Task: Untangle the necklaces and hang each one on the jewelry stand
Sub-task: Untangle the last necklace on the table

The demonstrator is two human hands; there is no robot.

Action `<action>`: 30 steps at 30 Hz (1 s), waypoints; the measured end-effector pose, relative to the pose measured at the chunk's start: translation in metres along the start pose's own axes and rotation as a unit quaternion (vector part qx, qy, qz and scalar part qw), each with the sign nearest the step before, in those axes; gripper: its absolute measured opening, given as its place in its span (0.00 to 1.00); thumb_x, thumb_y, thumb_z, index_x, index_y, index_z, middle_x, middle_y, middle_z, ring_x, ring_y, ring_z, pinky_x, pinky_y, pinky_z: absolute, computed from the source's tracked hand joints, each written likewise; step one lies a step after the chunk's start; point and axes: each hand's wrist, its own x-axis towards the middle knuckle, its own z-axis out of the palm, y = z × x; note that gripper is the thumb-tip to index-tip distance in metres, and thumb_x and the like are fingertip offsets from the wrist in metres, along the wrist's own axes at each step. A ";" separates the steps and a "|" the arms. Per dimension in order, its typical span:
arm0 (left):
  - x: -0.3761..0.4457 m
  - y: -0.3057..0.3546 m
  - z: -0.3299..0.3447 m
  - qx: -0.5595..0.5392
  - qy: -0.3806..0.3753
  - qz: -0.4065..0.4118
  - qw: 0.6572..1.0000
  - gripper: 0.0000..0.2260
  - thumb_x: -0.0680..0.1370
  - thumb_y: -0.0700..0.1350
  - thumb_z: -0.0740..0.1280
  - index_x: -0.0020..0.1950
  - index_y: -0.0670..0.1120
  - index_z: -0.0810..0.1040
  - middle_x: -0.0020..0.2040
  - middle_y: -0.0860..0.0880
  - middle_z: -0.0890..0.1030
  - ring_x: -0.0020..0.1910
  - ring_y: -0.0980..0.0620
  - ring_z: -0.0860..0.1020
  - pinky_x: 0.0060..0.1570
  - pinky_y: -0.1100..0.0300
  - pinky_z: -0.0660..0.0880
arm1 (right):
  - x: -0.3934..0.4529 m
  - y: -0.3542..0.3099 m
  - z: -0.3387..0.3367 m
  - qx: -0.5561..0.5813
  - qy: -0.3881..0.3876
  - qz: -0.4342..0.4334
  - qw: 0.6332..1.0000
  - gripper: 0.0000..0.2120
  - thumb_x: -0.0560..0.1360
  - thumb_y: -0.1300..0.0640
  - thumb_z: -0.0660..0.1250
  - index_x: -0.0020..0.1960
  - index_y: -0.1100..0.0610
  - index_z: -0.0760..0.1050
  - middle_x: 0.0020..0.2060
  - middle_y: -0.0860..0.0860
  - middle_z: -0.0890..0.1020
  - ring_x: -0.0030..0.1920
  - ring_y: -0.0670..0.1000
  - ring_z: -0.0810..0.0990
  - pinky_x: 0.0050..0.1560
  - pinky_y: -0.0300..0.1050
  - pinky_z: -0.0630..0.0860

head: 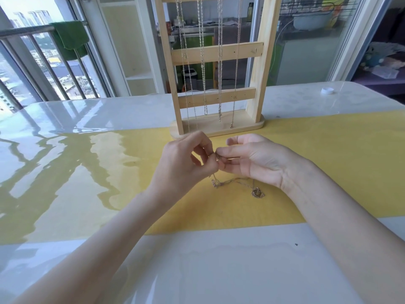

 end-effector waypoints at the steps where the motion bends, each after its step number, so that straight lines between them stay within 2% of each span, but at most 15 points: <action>1: 0.000 0.000 -0.001 -0.018 -0.001 -0.019 1.000 0.04 0.68 0.36 0.68 0.40 0.41 0.74 0.33 0.53 0.77 0.34 0.58 0.78 0.31 0.71 0.73 | 0.000 0.000 0.001 -0.006 0.005 -0.003 1.000 0.13 0.73 0.74 0.64 0.46 0.58 0.65 0.33 0.57 0.76 0.30 0.50 0.77 0.34 0.41 0.81; 3: 0.000 0.001 -0.001 -0.044 -0.009 -0.037 0.998 0.09 0.68 0.32 0.68 0.42 0.42 0.71 0.35 0.51 0.78 0.34 0.56 0.78 0.30 0.70 0.71 | -0.001 -0.001 0.001 -0.014 0.008 -0.004 1.000 0.13 0.73 0.74 0.64 0.48 0.59 0.66 0.34 0.57 0.76 0.30 0.50 0.77 0.34 0.41 0.81; 7: 0.003 0.004 -0.002 -0.126 -0.014 -0.075 0.989 0.11 0.68 0.36 0.66 0.42 0.49 0.67 0.35 0.50 0.76 0.32 0.55 0.74 0.29 0.59 0.72 | -0.003 -0.003 0.001 -0.020 -0.017 0.005 1.000 0.11 0.74 0.73 0.64 0.46 0.59 0.67 0.35 0.57 0.76 0.32 0.50 0.74 0.33 0.40 0.79; 9: 0.005 0.005 -0.002 -0.187 -0.019 -0.101 0.977 0.12 0.69 0.36 0.66 0.42 0.49 0.66 0.35 0.50 0.75 0.30 0.54 0.72 0.26 0.59 0.72 | -0.004 -0.005 0.000 -0.036 -0.034 0.007 0.999 0.09 0.74 0.71 0.64 0.45 0.59 0.69 0.33 0.55 0.77 0.32 0.49 0.73 0.31 0.39 0.77; 11: 0.007 0.005 -0.003 -0.237 -0.019 -0.120 0.964 0.11 0.69 0.35 0.66 0.43 0.47 0.66 0.34 0.52 0.76 0.29 0.55 0.71 0.25 0.62 0.71 | -0.005 -0.007 -0.003 -0.072 -0.037 -0.014 0.997 0.08 0.74 0.69 0.65 0.46 0.58 0.70 0.33 0.54 0.78 0.33 0.49 0.71 0.31 0.38 0.75; 14: 0.008 0.004 -0.005 -0.260 -0.010 -0.135 0.956 0.11 0.69 0.36 0.66 0.43 0.46 0.65 0.32 0.55 0.76 0.29 0.54 0.71 0.24 0.62 0.71 | -0.007 -0.012 -0.004 -0.126 -0.005 -0.096 0.987 0.09 0.73 0.68 0.67 0.47 0.58 0.71 0.34 0.53 0.78 0.32 0.47 0.71 0.33 0.38 0.72; 17: 0.009 0.004 -0.005 -0.242 0.002 -0.145 0.959 0.10 0.69 0.36 0.66 0.43 0.46 0.66 0.32 0.55 0.76 0.30 0.54 0.71 0.23 0.62 0.71 | -0.010 -0.017 -0.001 -0.216 0.018 -0.183 0.959 0.10 0.71 0.68 0.70 0.46 0.57 0.71 0.35 0.53 0.77 0.30 0.48 0.71 0.35 0.38 0.71; 21: 0.008 0.004 -0.003 -0.200 0.022 -0.146 0.969 0.12 0.71 0.33 0.67 0.43 0.48 0.69 0.34 0.52 0.76 0.30 0.55 0.72 0.24 0.63 0.71 | -0.010 -0.015 0.008 -0.340 0.038 -0.203 0.918 0.12 0.69 0.65 0.73 0.46 0.55 0.72 0.33 0.48 0.82 0.34 0.47 0.74 0.37 0.36 0.72; 26: 0.005 0.008 -0.002 -0.133 0.029 -0.118 0.984 0.12 0.71 0.33 0.68 0.43 0.50 0.71 0.34 0.56 0.76 0.32 0.57 0.73 0.27 0.64 0.72 | -0.006 -0.010 0.009 -0.334 0.064 -0.192 0.921 0.14 0.68 0.64 0.75 0.47 0.54 0.72 0.33 0.48 0.83 0.35 0.47 0.76 0.39 0.38 0.72; 30: 0.003 0.007 -0.002 -0.016 0.040 -0.044 0.998 0.09 0.69 0.37 0.66 0.44 0.48 0.71 0.34 0.59 0.75 0.33 0.58 0.74 0.31 0.67 0.71 | -0.005 -0.008 0.009 -0.314 0.072 -0.192 0.927 0.15 0.68 0.65 0.75 0.48 0.55 0.72 0.35 0.49 0.84 0.36 0.47 0.77 0.42 0.41 0.72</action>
